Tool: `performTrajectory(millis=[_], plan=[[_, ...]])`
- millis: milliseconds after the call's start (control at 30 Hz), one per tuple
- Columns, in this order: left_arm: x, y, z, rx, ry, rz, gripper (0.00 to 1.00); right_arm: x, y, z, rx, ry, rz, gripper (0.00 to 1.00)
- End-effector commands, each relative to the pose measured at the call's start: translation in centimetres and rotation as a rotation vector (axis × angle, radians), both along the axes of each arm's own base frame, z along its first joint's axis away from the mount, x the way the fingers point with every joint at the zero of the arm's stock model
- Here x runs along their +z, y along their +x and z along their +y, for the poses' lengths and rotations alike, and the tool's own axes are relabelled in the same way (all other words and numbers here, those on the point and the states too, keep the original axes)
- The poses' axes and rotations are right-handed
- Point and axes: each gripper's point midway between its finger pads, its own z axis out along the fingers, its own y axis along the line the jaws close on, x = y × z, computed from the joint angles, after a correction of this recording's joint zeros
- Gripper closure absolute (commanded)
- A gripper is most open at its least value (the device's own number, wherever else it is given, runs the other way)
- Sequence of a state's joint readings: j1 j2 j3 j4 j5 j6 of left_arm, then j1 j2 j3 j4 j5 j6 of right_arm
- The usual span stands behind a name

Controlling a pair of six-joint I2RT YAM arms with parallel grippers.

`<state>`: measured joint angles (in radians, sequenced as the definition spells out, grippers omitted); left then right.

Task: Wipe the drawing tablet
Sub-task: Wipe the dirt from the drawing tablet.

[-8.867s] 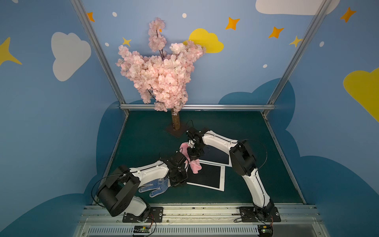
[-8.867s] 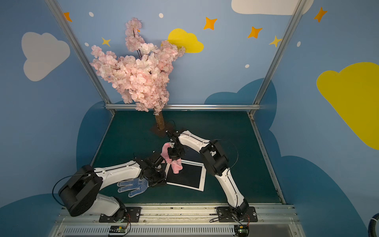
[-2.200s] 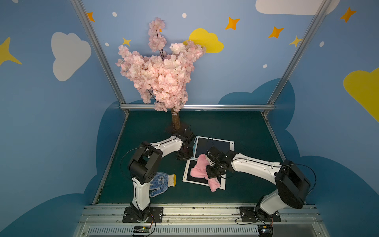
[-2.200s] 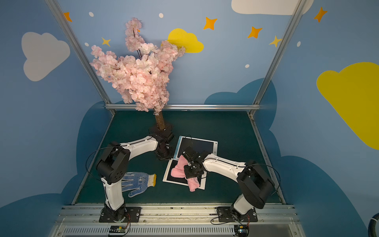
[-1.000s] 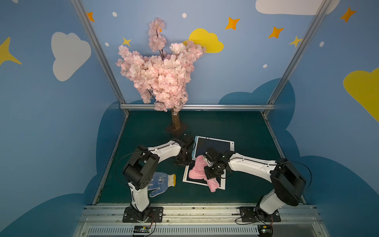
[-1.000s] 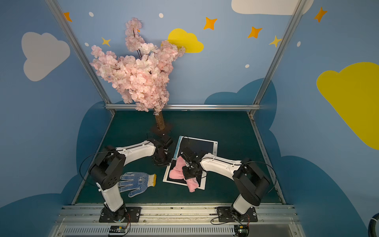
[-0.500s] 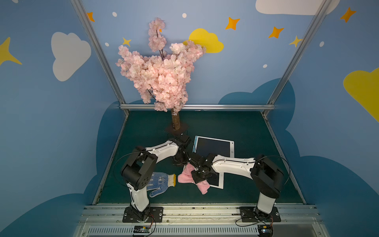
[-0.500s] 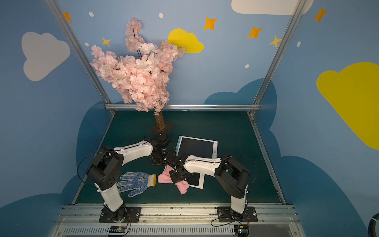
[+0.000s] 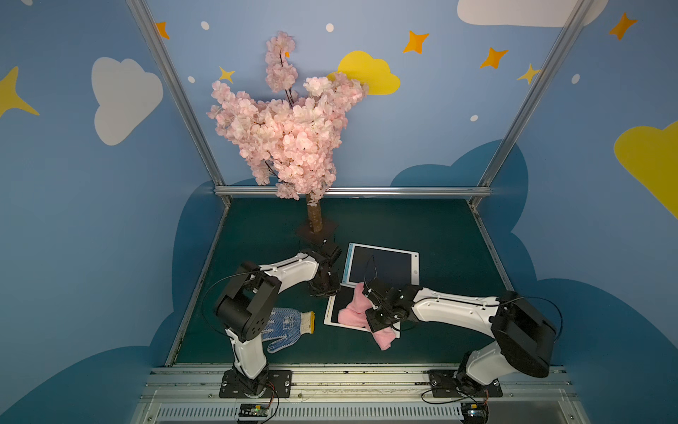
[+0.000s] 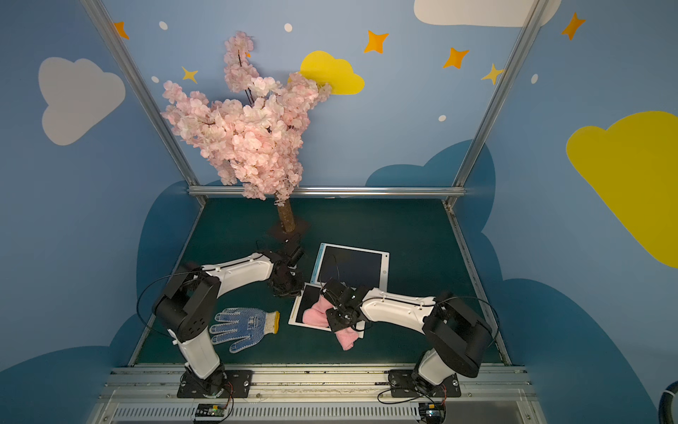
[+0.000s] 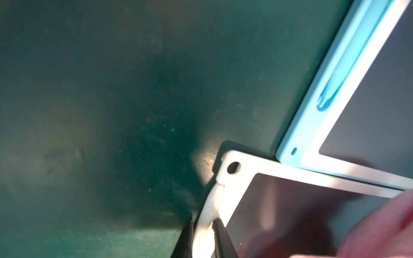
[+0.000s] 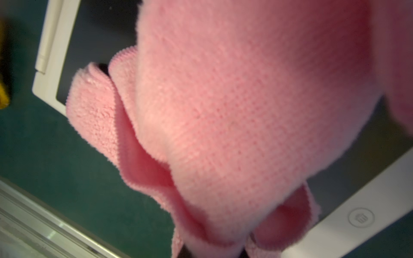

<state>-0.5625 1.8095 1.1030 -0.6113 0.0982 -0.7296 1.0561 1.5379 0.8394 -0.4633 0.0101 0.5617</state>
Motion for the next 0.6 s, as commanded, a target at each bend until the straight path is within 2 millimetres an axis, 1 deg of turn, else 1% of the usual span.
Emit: performTrajectory(millis=[0, 100, 167, 267, 333, 467, 567], plan=[[-2.5, -2.1, 0.6, -0.014, 0.027, 0.101, 0.81, 1.3, 1.0, 2.4, 0.025, 0.041, -0.160, 1.00], [-2.7, -2.2, 0.7, -0.022, 0.027, 0.111, 0.81, 2.3, 2.2, 5.5, 0.081, 0.055, -0.316, 1.00], [-2.8, -2.4, 0.8, -0.028, 0.029, 0.116, 0.81, 3.0, 2.5, 8.5, 0.143, 0.088, -0.371, 1.00], [-2.8, -2.5, 0.9, -0.032, 0.033, 0.122, 0.81, 2.7, 2.4, 12.1, 0.224, 0.111, -0.400, 1.00], [-2.8, -2.6, 0.9, -0.035, 0.033, 0.120, 0.81, 2.1, 2.1, 13.9, 0.270, 0.127, -0.405, 1.00], [-2.7, -2.5, 0.9, -0.035, 0.032, 0.119, 0.81, 1.3, 1.9, 16.0, 0.305, 0.144, -0.416, 1.00], [-2.8, -2.5, 1.0, -0.036, 0.035, 0.120, 0.81, 0.9, 2.5, 15.8, 0.285, 0.126, -0.427, 1.00]])
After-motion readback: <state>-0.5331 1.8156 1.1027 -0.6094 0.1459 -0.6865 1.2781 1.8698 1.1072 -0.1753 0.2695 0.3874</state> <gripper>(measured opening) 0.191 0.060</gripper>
